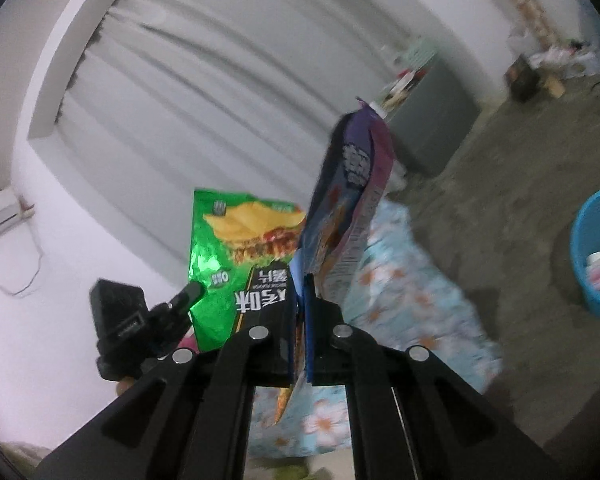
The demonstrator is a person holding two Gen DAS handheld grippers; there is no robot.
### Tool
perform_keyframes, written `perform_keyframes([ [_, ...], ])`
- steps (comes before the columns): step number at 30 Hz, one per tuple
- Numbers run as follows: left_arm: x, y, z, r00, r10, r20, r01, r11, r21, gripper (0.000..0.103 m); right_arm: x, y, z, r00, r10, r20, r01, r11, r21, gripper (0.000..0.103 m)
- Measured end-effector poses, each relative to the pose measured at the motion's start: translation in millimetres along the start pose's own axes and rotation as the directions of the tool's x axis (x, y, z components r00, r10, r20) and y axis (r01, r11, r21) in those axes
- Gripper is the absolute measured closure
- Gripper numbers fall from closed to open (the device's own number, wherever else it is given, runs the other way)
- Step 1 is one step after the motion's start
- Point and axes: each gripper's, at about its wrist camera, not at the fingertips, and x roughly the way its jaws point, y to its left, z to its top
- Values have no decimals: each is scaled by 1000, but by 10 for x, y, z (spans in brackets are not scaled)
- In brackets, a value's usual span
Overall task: Collect trash
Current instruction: 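Carry both bags over the wastebasket and open both tools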
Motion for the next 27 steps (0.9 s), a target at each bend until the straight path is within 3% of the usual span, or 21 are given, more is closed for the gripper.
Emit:
perform_keyframes([
  [4, 803, -278, 146, 994, -49, -102, 56, 996, 70, 103, -244, -224, 165, 993, -100, 60, 99, 995, 17, 100],
  [7, 1416, -520, 149, 984, -46, -171, 70, 988, 136, 103, -389, -485, 267, 980, -172, 102, 167, 984, 56, 100],
  [13, 2621, -831, -55, 952, -43, -303, 103, 978, 184, 103, -448, -1316, 337, 952, -281, 120, 248, 940, 234, 100],
  [23, 4200, -927, -570, 903, -8, -430, 104, 974, 200, 100, -426, -2769, 281, 936, -327, 131, 224, 840, 494, 99],
  [25, 4483, -876, -669, 887, -3, -462, 88, 983, 164, 77, -412, -3055, 226, 923, -365, 127, 246, 808, 535, 96],
  [26, 4589, -846, -749, 874, 1, -485, 72, 988, 133, 50, -407, -3274, 144, 911, -391, 131, 253, 780, 573, 96],
  [27, 4718, -764, -810, 865, 14, -501, 37, 995, 93, 41, -399, -3447, 89, 906, -405, 124, 258, 761, 595, 94],
])
